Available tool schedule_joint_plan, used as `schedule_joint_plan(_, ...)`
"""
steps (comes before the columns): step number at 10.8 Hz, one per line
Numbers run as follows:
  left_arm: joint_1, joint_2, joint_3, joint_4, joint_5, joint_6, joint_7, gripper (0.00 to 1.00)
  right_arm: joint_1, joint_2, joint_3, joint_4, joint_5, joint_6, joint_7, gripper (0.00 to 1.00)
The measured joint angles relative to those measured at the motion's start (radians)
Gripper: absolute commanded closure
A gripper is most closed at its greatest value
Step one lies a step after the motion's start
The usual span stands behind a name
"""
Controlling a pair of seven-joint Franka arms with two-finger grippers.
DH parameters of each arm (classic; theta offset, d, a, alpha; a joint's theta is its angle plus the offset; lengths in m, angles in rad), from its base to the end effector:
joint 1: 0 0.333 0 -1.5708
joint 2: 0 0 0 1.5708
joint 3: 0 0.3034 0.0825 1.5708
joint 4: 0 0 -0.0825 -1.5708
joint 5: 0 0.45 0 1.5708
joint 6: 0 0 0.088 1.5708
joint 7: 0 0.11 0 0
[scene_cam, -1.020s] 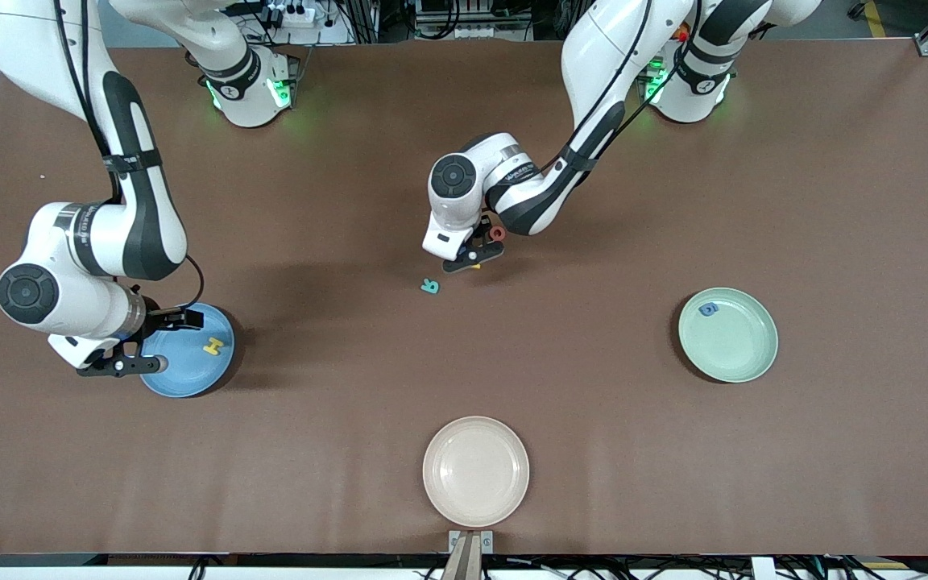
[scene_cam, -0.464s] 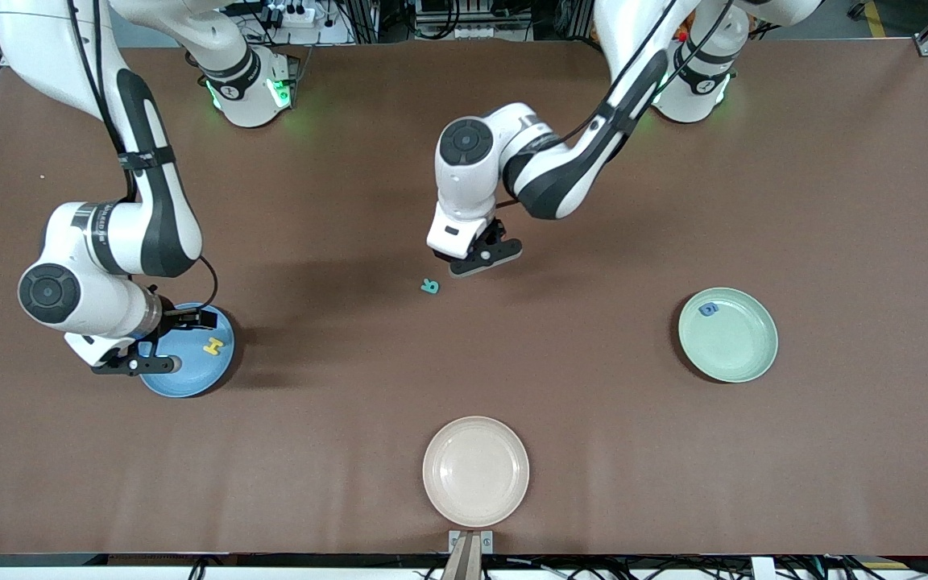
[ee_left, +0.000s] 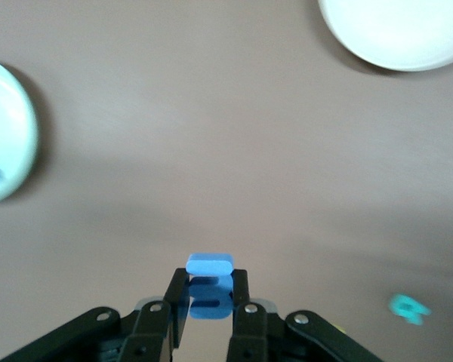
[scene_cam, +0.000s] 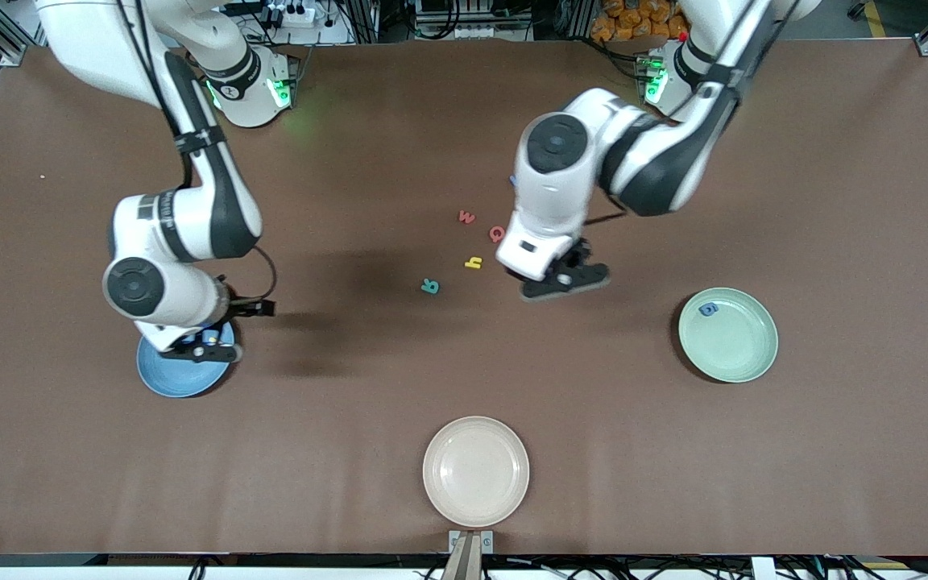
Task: Sort uppercase to blue plate, lowercase to green plate
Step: 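Place the blue m on the green plate with the left gripper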
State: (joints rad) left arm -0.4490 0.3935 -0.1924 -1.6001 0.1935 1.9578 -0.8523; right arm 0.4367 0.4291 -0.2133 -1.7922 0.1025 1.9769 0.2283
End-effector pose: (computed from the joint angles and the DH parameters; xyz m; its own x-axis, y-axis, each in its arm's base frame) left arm 0.5930 -0.4105 0.3639 0.9877 0.1452 0.0580 0.1501 -0.9845 -0.0909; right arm 0.6498 0.1596 0.2455 0.9732 -0.0534 -0.2235 -0.0414 -0.9975 0.0580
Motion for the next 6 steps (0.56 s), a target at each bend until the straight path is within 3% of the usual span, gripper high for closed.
schedule_joint_plan(3, 0.185, -0.044, -0.001, -0.014, -0.002, -0.111, 0.316, 1.00, 0.016, -0.016, 0.145, 0.001, 0.036, 0.009, 0.081, 0.00)
schedule_joint_plan(6, 0.342, -0.034, -0.001, -0.089, -0.002, -0.126, 0.551, 1.00, 0.076, -0.019, 0.274, 0.003, 0.037, 0.072, 0.184, 0.00)
